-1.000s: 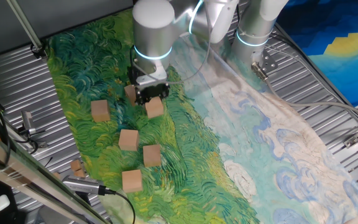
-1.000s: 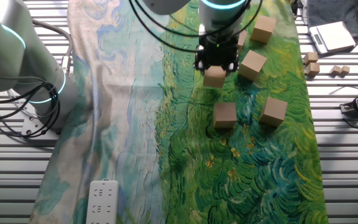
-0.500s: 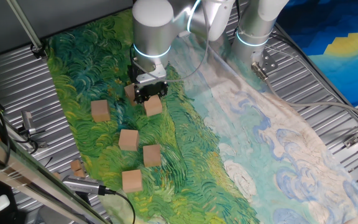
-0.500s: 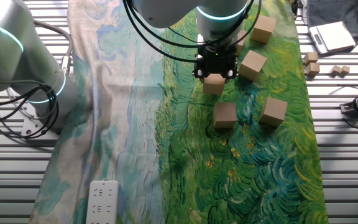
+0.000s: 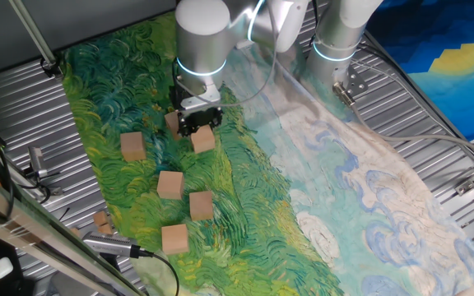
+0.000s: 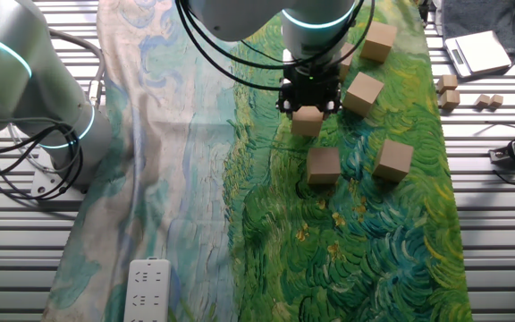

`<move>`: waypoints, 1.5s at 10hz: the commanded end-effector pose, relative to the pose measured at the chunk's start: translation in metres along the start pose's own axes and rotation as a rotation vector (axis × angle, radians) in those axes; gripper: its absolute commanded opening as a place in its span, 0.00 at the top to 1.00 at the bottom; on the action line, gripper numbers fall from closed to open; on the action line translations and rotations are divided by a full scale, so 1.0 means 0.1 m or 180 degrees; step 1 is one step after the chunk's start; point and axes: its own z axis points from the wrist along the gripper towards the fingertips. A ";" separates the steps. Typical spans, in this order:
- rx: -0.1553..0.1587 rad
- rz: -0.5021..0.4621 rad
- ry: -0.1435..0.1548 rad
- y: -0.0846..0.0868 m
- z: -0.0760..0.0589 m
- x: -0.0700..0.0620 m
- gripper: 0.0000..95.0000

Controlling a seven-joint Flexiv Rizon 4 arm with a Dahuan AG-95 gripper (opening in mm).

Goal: Stack the blocks into a pyramid shape

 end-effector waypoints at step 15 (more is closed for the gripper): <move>-0.0060 0.0728 -0.0005 0.00 0.00 0.00 1.00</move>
